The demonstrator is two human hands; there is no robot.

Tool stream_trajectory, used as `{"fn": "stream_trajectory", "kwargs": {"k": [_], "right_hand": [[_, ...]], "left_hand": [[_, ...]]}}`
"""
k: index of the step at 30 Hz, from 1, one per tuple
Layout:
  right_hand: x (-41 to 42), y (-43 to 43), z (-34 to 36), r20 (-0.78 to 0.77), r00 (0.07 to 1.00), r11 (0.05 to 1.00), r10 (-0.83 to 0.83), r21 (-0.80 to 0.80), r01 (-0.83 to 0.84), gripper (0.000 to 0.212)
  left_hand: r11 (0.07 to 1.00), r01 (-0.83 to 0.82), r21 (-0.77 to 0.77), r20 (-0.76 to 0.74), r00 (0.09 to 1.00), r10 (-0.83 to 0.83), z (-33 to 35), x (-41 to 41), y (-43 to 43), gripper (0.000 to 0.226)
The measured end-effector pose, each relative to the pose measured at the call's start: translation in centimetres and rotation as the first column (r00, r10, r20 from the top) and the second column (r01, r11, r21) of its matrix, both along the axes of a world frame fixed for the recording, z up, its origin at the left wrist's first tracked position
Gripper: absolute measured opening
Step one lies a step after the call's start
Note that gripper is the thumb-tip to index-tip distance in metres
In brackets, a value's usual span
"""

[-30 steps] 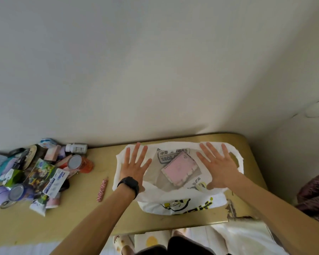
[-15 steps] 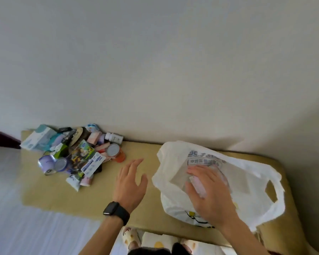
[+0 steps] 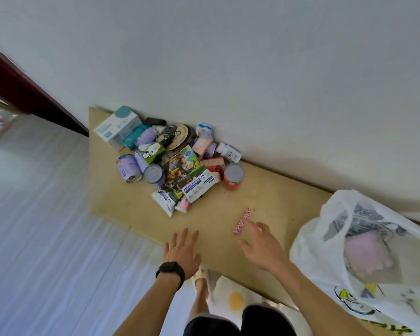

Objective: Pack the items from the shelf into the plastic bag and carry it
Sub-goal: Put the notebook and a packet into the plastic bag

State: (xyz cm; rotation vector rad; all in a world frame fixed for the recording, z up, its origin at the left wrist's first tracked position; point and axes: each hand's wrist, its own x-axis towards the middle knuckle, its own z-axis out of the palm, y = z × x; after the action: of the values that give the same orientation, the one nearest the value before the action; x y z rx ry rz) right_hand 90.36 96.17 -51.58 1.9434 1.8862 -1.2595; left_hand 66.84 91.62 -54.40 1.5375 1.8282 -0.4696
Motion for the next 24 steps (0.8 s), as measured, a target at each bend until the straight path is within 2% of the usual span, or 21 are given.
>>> {"fn": "stream_trajectory", "kwargs": {"k": [3, 6, 11, 13, 14, 16, 18, 19, 21, 24], "right_hand": [[-2.6, 2.3, -3.2, 0.103, 0.993, 0.995, -0.058, -0.075, 0.065, 0.060], [-4.1, 3.2, -5.9, 0.156, 0.976, 0.985, -0.150, -0.066, 0.162, 0.047], [-4.9, 3.2, -8.0, 0.199, 0.925, 0.941, -0.324, -0.035, 0.337, 0.038], [-5.0, 3.1, -8.0, 0.201, 0.912, 0.929, -0.357, -0.022, 0.369, 0.029], [-5.0, 3.1, -7.9, 0.191, 0.911, 0.926, -0.367, -0.024, 0.378, 0.025], [-4.8, 3.1, -7.5, 0.138, 0.916, 0.922, -0.376, -0.045, 0.385, 0.025], [-4.7, 2.9, -6.5, 0.041, 0.916, 0.913, -0.400, -0.071, 0.401, 0.029], [-4.7, 2.6, -5.6, -0.014, 0.903, 0.901, -0.430, -0.076, 0.428, 0.029], [-5.2, 1.7, -3.0, -0.143, 0.826, 0.838, -0.546, -0.083, 0.539, 0.024], [-5.8, 0.0, 0.5, -0.314, 0.644, 0.703, -0.698, -0.133, 0.698, 0.019]], "left_hand": [[0.986, 0.149, -0.074, -0.005, 0.989, -0.150, -1.6, -2.9, 1.5, 0.071], [0.964, 0.245, -0.105, -0.015, 0.969, -0.248, -2.8, -4.6, 2.2, 0.072], [0.942, 0.290, -0.168, 0.000, 0.956, -0.294, -3.0, -4.8, 3.0, 0.071], [0.937, 0.312, -0.159, 0.016, 0.949, -0.313, -2.1, -4.8, 4.3, 0.059], [0.946, 0.312, -0.091, 0.026, 0.950, -0.311, -1.4, -4.9, 5.2, 0.049], [0.938, 0.299, 0.175, 0.017, 0.952, -0.306, -0.3, -5.0, 7.4, 0.038], [0.854, 0.320, 0.411, -0.045, 0.942, -0.332, 0.3, -5.2, 9.6, 0.046], [0.813, 0.331, 0.479, -0.074, 0.938, -0.339, 0.2, -5.4, 10.9, 0.055], [0.790, 0.368, 0.491, -0.122, 0.927, -0.355, 0.1, -5.7, 13.5, 0.072], [0.796, 0.487, 0.360, -0.194, 0.873, -0.447, -0.8, -5.8, 16.5, 0.089]]}}
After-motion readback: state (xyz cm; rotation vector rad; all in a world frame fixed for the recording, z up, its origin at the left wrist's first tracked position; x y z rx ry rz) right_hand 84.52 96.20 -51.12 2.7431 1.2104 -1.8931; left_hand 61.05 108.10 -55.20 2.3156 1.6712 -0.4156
